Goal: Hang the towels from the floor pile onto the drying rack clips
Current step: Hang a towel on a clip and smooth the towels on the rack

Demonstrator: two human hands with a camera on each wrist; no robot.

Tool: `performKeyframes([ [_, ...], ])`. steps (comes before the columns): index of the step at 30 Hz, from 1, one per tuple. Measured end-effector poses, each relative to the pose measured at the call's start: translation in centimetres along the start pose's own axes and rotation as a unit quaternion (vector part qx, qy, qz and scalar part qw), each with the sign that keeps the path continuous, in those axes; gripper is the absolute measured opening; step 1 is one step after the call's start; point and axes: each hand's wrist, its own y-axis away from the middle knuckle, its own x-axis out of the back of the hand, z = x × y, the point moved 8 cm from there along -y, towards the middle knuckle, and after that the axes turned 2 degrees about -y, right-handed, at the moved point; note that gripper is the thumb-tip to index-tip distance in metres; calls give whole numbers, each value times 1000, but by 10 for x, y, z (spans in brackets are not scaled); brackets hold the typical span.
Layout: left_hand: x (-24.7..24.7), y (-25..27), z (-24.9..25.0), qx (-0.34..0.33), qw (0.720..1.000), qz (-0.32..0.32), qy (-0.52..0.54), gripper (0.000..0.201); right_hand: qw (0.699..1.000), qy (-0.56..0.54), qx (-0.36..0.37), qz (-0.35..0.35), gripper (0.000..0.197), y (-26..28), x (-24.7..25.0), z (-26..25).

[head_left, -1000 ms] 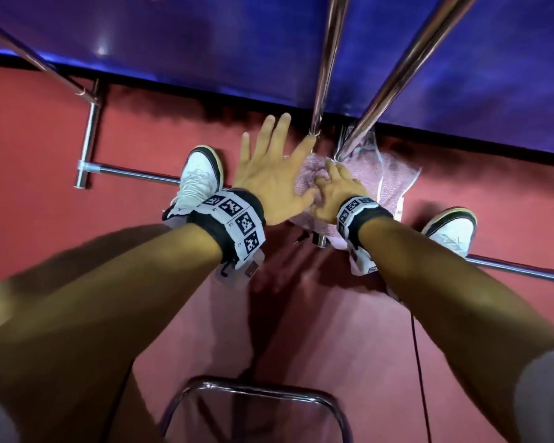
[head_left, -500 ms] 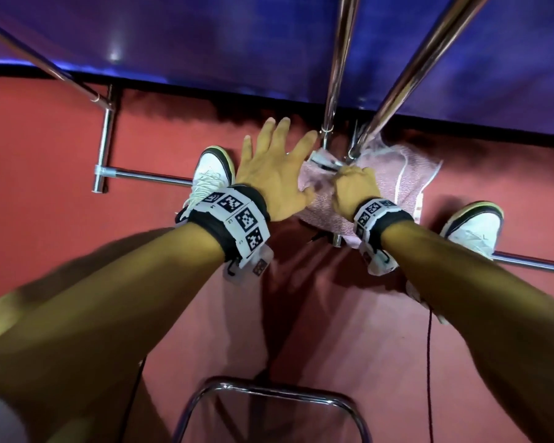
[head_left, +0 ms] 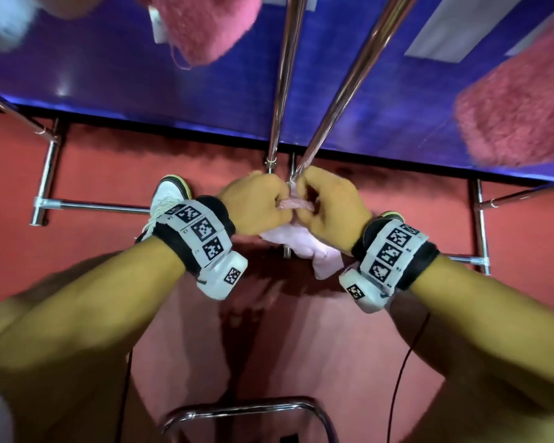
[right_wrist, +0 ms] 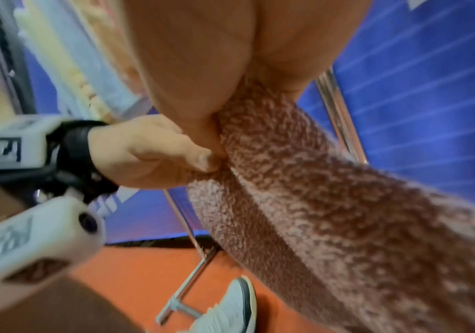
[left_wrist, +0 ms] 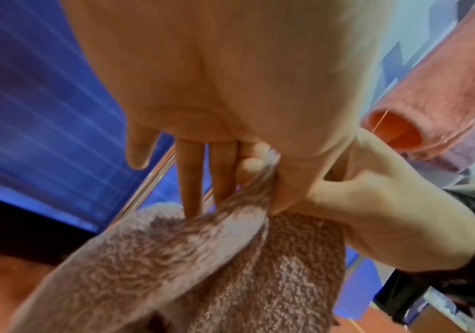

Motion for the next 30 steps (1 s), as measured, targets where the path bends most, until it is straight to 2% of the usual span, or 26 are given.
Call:
performKeyframes([
  [2, 24, 5, 15, -69, 990, 63, 104, 27, 999, -11, -51, 14, 31, -1, 14, -2],
  [4, 49, 12, 24, -129, 967, 128, 177, 25, 996, 20, -91, -16, 41, -3, 18, -1],
  [6, 61, 17, 18, -117, 955, 157, 222, 19, 985, 66, -134, -84, 21, -4, 11, 4],
  [7, 64, 17, 13, -98, 955, 158, 232, 17, 978, 80, -150, -120, 10, -2, 4, 5],
  [10, 64, 15, 4, -59, 969, 138, 196, 15, 978, 56, -142, -143, 20, 6, -8, 4],
  [12, 56, 13, -1, -43, 983, 110, 142, 34, 982, 35, -123, -139, 16, 9, -8, 0],
  [14, 45, 10, -2, -42, 990, 68, 119, 43, 982, 41, -130, -127, 10, 5, -3, 7],
  [17, 35, 7, 2, -50, 987, 61, 138, 33, 986, 65, -118, -99, 12, -2, 7, 14],
  [20, 17, 0, 6, -27, 973, 30, 227, 30, 989, 67, -91, -95, 18, -7, 9, 9],
  [21, 9, -2, 8, -27, 973, 8, 231, 33, 990, 61, -88, -94, 20, -8, 9, 7],
  [23, -3, -8, 11, -33, 987, -21, 154, 29, 991, 48, -91, -87, 26, -8, 11, 5],
  [26, -10, -11, 5, -27, 999, -21, 34, 18, 988, 51, -108, -93, 29, -7, 10, 12],
  [30, -5, -9, 5, -39, 996, 14, 75, 21, 980, 74, -139, -118, 29, -4, 3, 20],
])
